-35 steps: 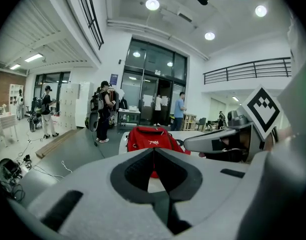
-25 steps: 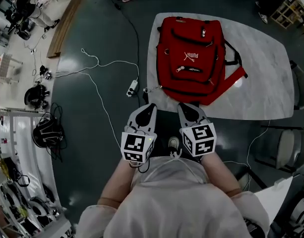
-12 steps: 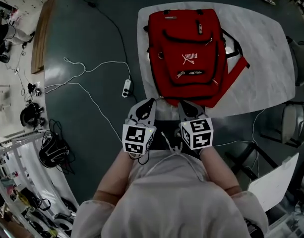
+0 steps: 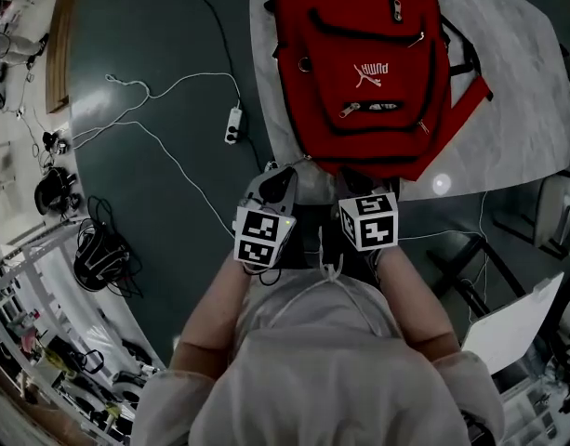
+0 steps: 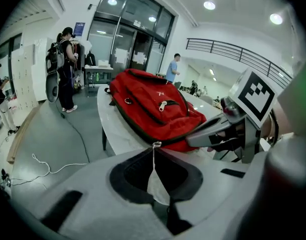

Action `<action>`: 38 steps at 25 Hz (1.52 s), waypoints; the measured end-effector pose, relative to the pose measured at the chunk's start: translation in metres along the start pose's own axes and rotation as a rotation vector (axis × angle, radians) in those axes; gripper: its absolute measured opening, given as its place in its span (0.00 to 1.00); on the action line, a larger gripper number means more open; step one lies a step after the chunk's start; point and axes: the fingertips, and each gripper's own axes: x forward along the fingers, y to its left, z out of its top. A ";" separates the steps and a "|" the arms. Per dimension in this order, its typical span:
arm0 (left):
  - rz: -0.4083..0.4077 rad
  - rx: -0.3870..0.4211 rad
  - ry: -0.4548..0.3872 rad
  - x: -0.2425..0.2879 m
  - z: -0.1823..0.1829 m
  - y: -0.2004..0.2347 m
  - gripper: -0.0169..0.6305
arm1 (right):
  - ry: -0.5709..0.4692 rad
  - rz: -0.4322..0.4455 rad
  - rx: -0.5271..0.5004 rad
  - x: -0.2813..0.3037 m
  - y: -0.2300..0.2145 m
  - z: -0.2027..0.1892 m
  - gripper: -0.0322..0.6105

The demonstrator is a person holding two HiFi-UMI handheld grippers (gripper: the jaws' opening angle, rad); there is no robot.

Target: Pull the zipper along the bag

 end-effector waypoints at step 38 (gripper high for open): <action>-0.092 0.212 0.320 0.053 -0.023 0.002 0.06 | 0.375 0.132 -0.160 0.024 -0.002 -0.018 0.09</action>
